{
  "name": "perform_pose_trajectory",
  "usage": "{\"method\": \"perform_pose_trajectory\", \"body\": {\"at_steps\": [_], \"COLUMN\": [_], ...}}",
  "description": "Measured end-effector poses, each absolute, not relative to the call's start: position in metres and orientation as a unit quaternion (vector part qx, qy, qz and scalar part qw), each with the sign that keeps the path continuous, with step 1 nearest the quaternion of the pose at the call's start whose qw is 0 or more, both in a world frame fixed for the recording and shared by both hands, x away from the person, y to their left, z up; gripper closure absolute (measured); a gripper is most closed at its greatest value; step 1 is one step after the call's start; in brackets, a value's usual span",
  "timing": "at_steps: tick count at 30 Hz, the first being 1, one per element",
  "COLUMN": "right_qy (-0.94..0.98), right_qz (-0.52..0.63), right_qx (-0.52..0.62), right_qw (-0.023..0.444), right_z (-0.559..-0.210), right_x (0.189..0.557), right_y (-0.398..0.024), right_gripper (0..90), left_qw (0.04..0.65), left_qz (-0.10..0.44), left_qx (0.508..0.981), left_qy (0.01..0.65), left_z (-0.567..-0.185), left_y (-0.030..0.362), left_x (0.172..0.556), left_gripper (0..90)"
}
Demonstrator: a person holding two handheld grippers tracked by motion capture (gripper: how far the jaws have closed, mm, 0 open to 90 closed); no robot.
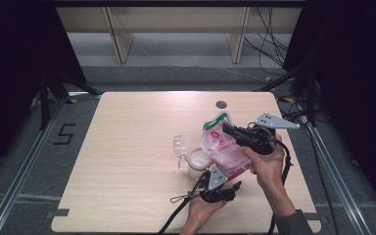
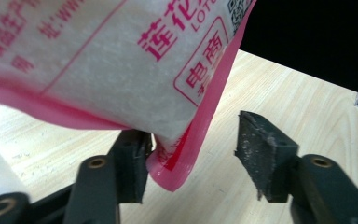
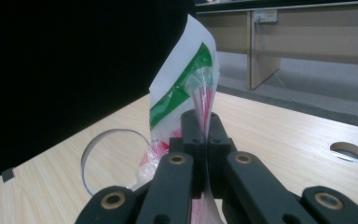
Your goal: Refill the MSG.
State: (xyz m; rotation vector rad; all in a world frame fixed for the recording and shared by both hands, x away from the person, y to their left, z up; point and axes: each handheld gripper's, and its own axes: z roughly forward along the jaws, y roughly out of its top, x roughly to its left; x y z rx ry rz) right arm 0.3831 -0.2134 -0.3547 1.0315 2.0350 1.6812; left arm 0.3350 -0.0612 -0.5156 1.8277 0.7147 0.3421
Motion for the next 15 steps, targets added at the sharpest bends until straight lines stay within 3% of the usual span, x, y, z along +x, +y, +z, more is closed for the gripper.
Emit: {"method": "perform_pose_trajectory", "body": {"at_steps": [8,9,15], "right_qy": [0.698,0.695,0.690], "right_qz": [0.600,0.602,0.604], "right_qx": [0.360,0.360,0.361], "right_qw": [0.153,0.158,0.172], "right_z": [-0.353,-0.354,-0.359], "right_x": [0.377,0.377,0.375], "right_y": [-0.224,-0.227,-0.230], "right_gripper": [90.0,90.0,90.0], "left_qw": [0.540,0.538,0.551], "left_qz": [0.162,0.147,0.136], "left_qx": [0.765,0.772,0.763], "left_qy": [0.311,0.305,0.310], "left_z": [-0.502,-0.500,-0.495], "left_y": [-0.054,-0.051,-0.049], "left_x": [0.325,0.324,0.316], "left_gripper": [35.9,32.3,30.0]}}
